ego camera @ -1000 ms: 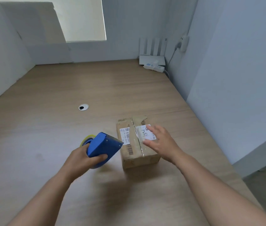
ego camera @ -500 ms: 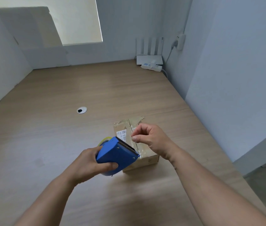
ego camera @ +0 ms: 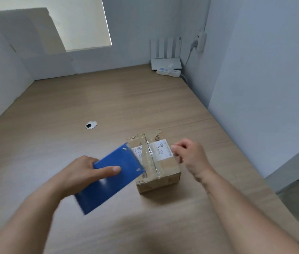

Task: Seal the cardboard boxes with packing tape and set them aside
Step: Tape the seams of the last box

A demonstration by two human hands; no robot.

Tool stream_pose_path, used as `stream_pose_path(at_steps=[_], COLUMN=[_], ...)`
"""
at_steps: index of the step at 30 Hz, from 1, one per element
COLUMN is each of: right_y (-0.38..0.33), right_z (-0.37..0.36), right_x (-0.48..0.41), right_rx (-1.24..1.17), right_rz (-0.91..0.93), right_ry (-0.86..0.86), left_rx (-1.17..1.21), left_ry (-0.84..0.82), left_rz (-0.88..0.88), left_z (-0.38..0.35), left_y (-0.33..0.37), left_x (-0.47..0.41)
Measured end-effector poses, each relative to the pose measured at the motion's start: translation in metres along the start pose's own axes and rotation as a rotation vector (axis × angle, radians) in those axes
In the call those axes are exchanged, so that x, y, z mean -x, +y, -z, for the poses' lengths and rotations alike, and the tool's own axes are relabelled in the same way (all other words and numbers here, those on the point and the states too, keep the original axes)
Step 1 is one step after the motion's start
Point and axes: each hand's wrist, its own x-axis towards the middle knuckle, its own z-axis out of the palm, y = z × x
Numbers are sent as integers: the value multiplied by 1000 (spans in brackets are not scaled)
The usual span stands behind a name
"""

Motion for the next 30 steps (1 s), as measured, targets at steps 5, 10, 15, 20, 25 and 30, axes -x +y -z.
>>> stream_pose_path(at_steps=[5, 10, 15, 20, 25, 30], right_y=[36, 49, 64, 72, 83, 86], right_z=[23, 13, 14, 12, 8, 4], right_x=[5, 6, 6, 6, 4, -1], right_rx=[46, 64, 83, 112, 127, 128], right_rz=[-172, -218, -262, -289, -362, -431], right_ry=[20, 57, 101, 121, 111, 48], left_rx=[-216, -282, -375, -433, -408, -365], left_ry=[-60, -25, -19, -32, -64, -120], left_rz=[146, 206, 247, 279, 324, 360], left_z=[24, 6, -11, -20, -30, -44], left_y=[-26, -33, -36, -32, -27, -24], left_x=[4, -13, -29, -40, -53, -68])
